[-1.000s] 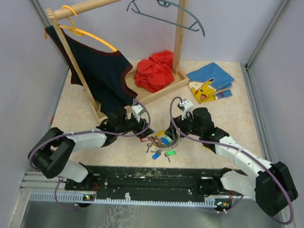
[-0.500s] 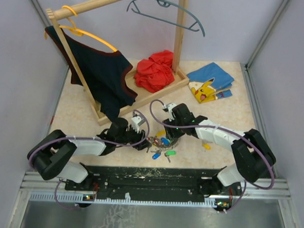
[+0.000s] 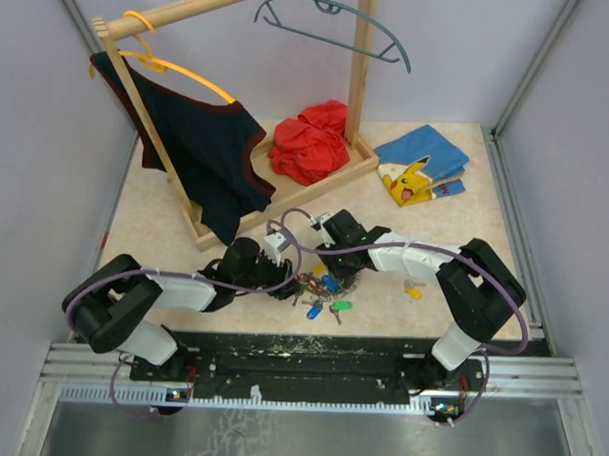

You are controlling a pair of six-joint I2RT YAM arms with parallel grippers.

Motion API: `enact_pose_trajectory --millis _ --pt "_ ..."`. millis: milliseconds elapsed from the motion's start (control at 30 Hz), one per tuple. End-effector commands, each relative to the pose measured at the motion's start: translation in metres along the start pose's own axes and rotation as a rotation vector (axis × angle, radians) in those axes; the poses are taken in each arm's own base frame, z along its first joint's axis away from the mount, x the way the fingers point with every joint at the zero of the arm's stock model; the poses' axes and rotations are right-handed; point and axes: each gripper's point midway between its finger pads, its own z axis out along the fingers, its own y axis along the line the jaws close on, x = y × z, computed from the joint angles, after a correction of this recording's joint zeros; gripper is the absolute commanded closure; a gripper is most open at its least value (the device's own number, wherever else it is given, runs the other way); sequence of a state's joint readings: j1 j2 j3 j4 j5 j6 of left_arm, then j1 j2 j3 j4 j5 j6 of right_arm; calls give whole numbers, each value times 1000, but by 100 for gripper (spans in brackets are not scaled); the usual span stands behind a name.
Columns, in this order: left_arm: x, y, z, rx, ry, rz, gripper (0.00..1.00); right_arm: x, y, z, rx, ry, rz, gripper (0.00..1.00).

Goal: Put the keys on the keyring

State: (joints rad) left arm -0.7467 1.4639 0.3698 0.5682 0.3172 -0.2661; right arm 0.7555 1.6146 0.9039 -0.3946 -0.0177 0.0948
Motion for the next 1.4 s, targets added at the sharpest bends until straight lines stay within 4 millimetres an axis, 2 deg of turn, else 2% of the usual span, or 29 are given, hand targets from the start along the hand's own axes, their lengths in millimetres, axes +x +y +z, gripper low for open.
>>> enact_pose_trajectory --millis 0,100,200,467,567,667,767,900,1033,1200,1300,1367 --pt "6 10 8 -52 16 -24 45 6 -13 1 105 40 58 60" --pt "5 19 14 -93 27 -28 47 -2 -16 -1 136 18 117 64" --pt "6 33 24 -146 73 -29 48 -11 -20 -4 169 -3 140 63" --pt "-9 94 39 -247 88 -101 52 -34 -22 -29 91 -109 109 44" --pt "-27 115 44 -253 60 -87 53 -35 -14 -34 26 -139 35 38" --pt "-53 125 46 -250 -13 -30 53 -35 -2 -36 -44 -176 -8 33" --pt "-72 122 34 -234 -106 14 48 -40 -2 -38 -46 -214 -20 28" --pt "-79 98 7 -187 -194 27 42 -52 -7 -39 -33 -246 -26 26" --pt "-70 73 -15 -127 -223 -27 40 -66 -24 -36 -2 -264 -2 25" --pt "-48 59 -31 -92 -209 -76 38 -109 -57 -41 -13 -389 82 26" --pt "-41 56 -36 -85 -204 -83 37 -138 -70 -33 -27 -443 75 30" --pt "-38 53 -38 -79 -205 -85 36 -149 -80 -17 -16 -445 80 33"
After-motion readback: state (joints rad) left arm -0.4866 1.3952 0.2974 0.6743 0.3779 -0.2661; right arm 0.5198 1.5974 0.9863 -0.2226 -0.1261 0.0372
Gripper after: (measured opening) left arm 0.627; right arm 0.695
